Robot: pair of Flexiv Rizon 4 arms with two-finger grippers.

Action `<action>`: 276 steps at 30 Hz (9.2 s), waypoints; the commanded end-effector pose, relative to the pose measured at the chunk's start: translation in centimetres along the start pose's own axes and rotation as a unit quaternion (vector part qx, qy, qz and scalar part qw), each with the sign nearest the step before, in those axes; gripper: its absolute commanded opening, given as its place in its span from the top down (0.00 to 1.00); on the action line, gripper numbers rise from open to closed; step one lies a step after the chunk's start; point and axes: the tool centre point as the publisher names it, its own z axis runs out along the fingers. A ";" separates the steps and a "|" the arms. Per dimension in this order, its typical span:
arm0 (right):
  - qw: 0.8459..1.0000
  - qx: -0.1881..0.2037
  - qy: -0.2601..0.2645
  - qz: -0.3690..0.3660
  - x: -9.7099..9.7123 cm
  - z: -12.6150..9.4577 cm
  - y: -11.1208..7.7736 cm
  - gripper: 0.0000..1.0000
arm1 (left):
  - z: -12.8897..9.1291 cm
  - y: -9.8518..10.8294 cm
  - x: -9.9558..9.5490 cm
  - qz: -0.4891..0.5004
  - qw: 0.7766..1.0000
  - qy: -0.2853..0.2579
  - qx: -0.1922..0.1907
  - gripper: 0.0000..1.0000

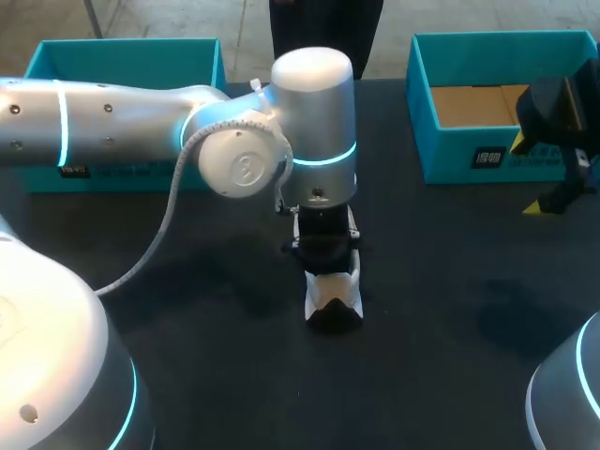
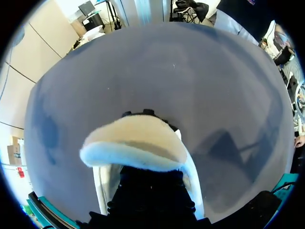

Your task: Take the shoe out of the shoebox, open the shoe tongue, remove and reinsert the insole, then place the shoe into the shoebox

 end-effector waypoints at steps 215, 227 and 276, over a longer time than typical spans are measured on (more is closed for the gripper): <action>1.000 0.002 0.002 0.000 -0.2 0.2 0.1 0.00 | -12.1 6.3 1.0 -0.084 0.965 0.030 -0.246 0.53; 1.000 0.002 0.002 0.000 -0.2 0.2 0.1 0.00 | -9.9 6.0 1.4 -0.082 0.969 0.036 -0.230 0.54; 1.000 0.002 0.002 0.000 -0.2 0.2 0.1 0.00 | -11.4 3.1 2.0 -0.157 0.962 0.017 -0.224 0.57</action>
